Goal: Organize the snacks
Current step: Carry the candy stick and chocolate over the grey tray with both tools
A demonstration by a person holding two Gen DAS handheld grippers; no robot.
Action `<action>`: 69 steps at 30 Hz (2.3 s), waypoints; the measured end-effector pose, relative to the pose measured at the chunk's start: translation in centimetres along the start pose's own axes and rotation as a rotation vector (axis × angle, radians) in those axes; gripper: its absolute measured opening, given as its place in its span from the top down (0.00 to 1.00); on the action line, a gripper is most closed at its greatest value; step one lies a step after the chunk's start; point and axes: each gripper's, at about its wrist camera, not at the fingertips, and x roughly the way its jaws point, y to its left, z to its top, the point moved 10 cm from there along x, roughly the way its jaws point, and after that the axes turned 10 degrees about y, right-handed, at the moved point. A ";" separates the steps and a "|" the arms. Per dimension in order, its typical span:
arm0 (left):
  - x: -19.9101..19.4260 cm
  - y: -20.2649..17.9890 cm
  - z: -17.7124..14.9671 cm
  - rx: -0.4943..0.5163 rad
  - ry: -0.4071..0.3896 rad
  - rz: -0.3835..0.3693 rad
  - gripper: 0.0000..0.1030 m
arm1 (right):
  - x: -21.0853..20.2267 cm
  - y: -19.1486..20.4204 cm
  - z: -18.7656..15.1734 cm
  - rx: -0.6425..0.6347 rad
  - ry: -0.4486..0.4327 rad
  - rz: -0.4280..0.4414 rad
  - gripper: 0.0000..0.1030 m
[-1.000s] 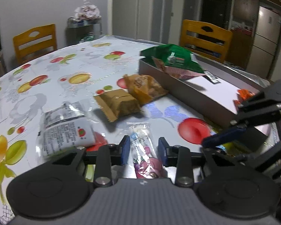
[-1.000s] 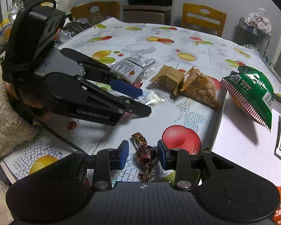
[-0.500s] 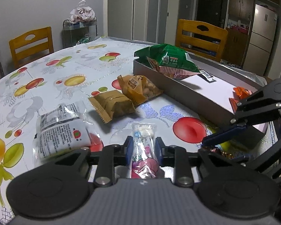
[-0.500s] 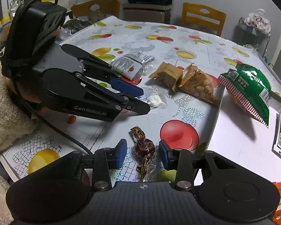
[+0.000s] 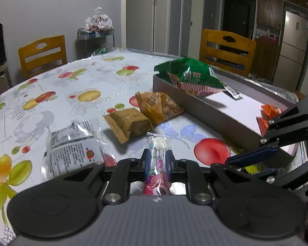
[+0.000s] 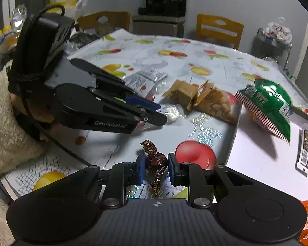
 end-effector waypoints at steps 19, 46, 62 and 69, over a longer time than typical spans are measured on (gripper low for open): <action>-1.2 0.9 0.5 -0.026 -0.040 0.055 0.89 | -3.8 -2.8 0.2 0.067 -0.133 -0.013 0.76; -7.6 -4.0 5.0 -0.086 -0.218 0.094 0.89 | -7.5 -8.7 -1.0 0.161 -0.259 0.013 0.76; -2.4 -15.0 8.5 0.071 -0.155 -0.091 0.89 | -10.3 -18.0 -4.9 0.349 -0.303 -0.093 0.76; 1.5 -16.6 7.4 0.072 -0.057 -0.139 0.89 | -8.7 -16.9 -6.1 0.311 -0.240 -0.045 0.76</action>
